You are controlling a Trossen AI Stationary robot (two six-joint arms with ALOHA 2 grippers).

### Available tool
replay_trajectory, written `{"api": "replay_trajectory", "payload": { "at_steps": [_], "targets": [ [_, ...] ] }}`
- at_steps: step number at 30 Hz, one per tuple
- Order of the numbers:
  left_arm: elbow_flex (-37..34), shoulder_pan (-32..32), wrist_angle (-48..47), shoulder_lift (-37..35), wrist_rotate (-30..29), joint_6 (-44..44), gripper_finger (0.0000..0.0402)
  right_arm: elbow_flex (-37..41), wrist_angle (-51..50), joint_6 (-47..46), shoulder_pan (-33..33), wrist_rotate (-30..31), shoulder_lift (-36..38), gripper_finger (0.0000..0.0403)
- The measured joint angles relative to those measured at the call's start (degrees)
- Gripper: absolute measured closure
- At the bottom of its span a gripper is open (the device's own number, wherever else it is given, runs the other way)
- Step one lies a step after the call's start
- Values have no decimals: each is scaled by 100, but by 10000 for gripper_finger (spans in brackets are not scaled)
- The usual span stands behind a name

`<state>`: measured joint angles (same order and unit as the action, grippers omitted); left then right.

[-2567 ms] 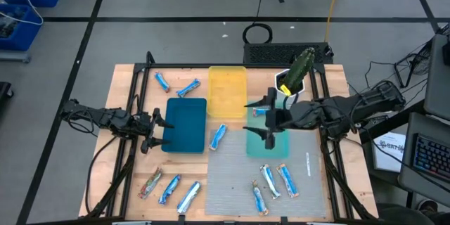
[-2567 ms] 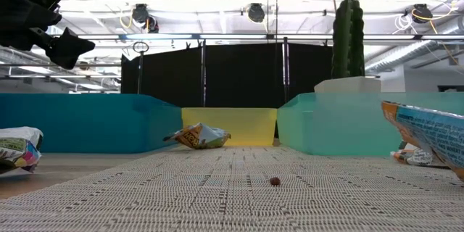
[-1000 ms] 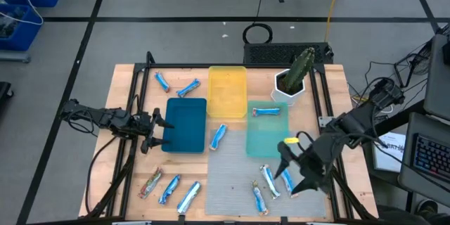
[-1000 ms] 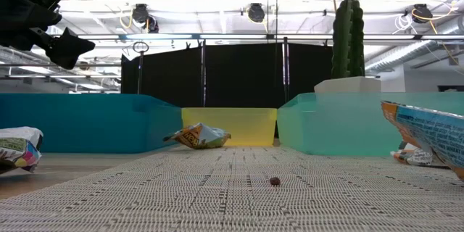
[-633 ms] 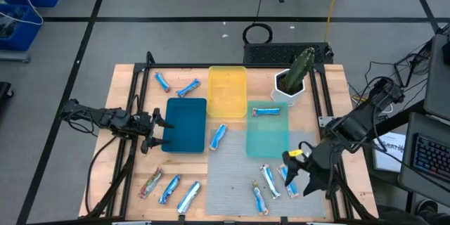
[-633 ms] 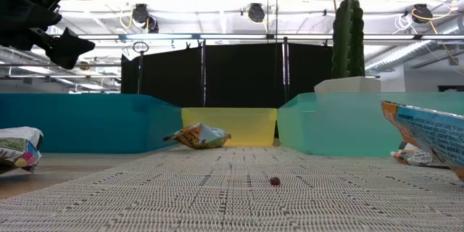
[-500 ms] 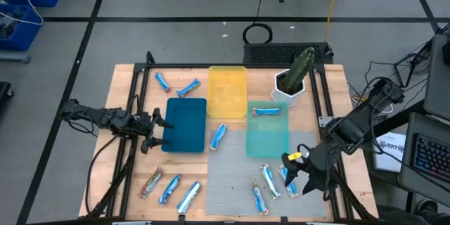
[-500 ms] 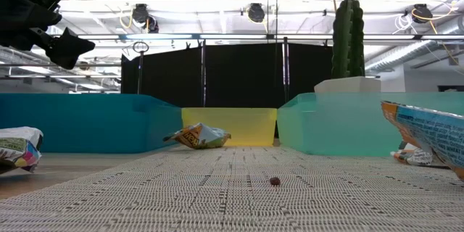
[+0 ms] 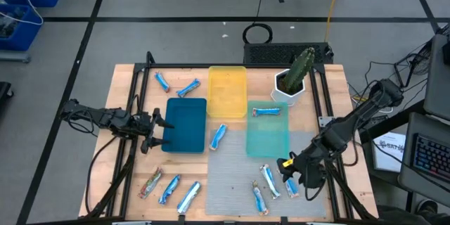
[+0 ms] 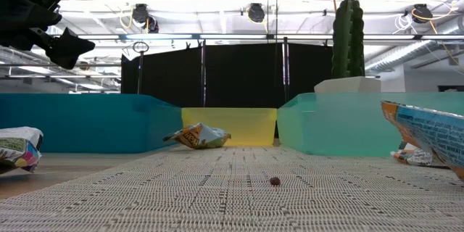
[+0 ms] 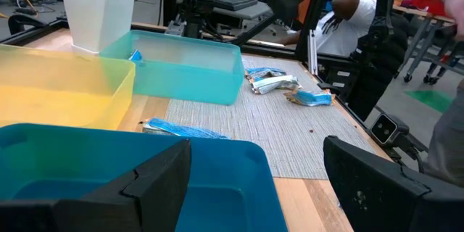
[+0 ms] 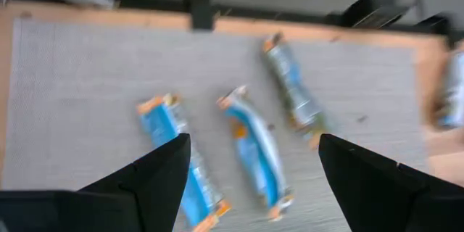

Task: Pick and place Granola Bars by type
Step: Put the yellow granola bar into the yellow bin

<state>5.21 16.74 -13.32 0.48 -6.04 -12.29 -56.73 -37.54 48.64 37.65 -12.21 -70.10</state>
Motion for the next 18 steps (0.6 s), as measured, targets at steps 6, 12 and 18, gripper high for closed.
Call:
{"api": "replay_trajectory", "payload": {
  "at_steps": [6,12,18],
  "targets": [
    [0,-1,-2,1,0,2,92,326,407,226,95,-88,-484,110],
    [0,-1,-4,1,0,2,91,346,453,569,107,-128,-920,110],
    [0,1,-2,-1,0,2,91,402,577,804,18,-139,-1341,110]
  ]
}}
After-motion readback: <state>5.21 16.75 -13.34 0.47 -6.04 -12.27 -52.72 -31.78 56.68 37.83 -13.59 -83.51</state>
